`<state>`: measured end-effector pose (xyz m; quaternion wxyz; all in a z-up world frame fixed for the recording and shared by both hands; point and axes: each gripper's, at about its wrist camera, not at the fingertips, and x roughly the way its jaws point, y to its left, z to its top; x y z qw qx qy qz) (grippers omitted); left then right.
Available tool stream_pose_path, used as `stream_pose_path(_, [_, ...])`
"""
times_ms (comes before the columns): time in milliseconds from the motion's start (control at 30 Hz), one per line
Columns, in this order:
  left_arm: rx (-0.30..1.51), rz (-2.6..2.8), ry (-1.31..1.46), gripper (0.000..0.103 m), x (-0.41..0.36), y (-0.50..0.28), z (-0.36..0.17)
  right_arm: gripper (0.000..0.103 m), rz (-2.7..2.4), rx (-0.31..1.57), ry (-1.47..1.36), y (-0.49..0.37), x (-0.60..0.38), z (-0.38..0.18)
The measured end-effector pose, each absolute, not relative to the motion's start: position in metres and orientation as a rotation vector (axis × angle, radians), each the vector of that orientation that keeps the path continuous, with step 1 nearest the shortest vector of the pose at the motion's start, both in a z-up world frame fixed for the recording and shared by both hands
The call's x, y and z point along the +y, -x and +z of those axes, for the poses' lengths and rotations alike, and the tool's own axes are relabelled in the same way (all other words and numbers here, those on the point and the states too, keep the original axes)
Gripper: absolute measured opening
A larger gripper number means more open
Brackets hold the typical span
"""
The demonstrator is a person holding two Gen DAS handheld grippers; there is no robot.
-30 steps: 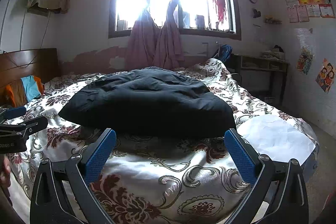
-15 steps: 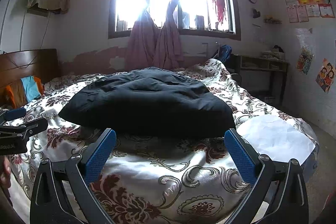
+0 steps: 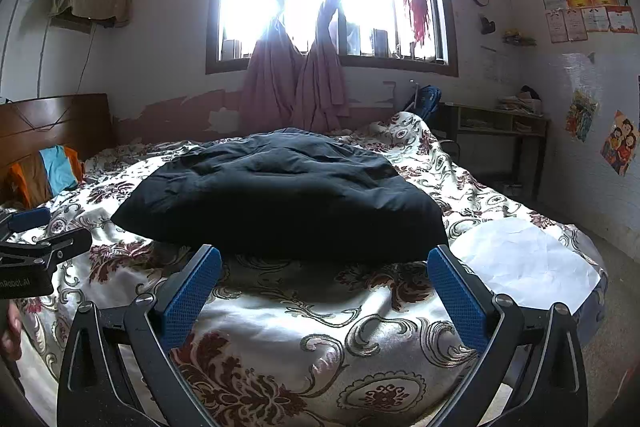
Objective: Fold large clothes
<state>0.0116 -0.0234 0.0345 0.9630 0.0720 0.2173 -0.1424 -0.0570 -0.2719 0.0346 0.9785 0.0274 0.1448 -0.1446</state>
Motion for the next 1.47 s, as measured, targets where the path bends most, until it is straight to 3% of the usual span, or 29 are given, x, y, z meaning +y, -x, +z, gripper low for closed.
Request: stream_pose_path(1467, [0.541,-0.254,-0.230,0.103,-0.038,-0.020,0.011,0.102,-0.284,0.317,-0.073,0.053,-0.272,0.028])
